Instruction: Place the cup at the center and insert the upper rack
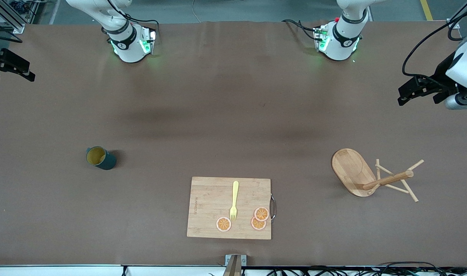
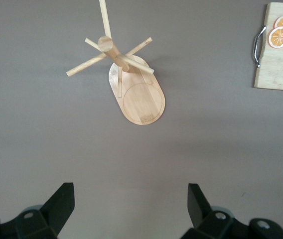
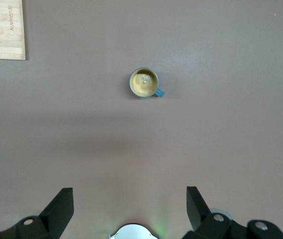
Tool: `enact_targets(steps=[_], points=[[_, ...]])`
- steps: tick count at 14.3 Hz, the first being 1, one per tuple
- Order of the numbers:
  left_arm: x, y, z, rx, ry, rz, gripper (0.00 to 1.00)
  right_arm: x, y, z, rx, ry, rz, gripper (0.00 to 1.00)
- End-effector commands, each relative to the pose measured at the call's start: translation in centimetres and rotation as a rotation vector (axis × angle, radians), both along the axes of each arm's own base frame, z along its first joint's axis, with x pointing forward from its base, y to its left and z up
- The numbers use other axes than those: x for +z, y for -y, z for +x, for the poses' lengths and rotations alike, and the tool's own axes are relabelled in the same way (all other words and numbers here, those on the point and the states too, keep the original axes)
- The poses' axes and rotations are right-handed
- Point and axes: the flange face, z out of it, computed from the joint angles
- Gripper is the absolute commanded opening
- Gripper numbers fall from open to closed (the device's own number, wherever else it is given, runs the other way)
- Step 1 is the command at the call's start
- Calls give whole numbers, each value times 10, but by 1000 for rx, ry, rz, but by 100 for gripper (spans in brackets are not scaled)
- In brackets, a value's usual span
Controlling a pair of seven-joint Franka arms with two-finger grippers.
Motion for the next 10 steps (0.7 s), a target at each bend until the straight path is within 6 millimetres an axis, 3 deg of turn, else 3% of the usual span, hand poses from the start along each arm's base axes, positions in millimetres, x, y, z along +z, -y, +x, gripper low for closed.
enact_targets(steps=[1,10], points=[[5,3,-1,-2,3,2,100,-1,1,-5,11,-18,-14,100],[5,-2,-8,-3,-32,19,100,3,3,-4,5,0,-1,100]])
